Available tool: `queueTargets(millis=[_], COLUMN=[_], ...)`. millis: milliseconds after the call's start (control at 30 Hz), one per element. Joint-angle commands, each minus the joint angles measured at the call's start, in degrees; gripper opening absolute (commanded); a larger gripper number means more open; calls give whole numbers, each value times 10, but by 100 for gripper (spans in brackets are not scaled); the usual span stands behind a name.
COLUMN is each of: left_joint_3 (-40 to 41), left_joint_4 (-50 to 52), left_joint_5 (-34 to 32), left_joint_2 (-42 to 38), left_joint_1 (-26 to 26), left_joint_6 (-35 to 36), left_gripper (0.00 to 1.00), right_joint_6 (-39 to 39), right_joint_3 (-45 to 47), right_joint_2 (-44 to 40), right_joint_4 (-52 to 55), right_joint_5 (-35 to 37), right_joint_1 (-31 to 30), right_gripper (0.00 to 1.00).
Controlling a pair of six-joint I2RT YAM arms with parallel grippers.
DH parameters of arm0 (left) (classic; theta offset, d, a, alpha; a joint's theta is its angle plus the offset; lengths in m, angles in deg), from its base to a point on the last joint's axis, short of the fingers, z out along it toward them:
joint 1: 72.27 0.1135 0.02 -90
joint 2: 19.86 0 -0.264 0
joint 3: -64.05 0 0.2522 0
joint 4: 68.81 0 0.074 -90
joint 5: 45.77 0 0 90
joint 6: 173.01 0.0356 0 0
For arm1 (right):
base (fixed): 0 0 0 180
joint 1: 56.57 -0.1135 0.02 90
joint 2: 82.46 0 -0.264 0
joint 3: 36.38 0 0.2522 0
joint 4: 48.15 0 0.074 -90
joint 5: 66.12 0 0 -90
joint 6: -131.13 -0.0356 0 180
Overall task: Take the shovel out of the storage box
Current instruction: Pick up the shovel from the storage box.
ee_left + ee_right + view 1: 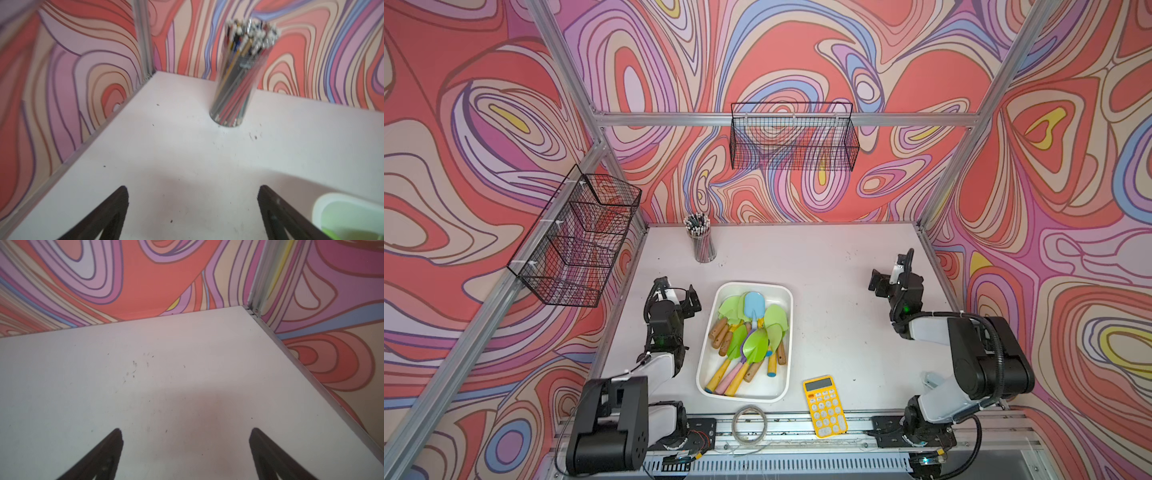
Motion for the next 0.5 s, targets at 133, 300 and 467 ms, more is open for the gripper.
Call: queueTargets(millis=[133,300,467], left_joint_3=[-65,-167,-254], left_joint_4=[212,330,470], left_joint_5=[-74,-26,82], left_joint_2=[-119,-139,-132], left_joint_1=[-36,-90,-106], left_joint_6=[-152,-193,-214], left_gripper=[100,100,100], right_joint_6=[-245,-225,-200], right_joint_3=[-332,-336,-316], right_joint_2=[53,23,-22], right_joint_4=[560,569,567], right_joint_5=[164,70,-38], right_joint_1=[-5,-43,-71], right_gripper=[98,98,98])
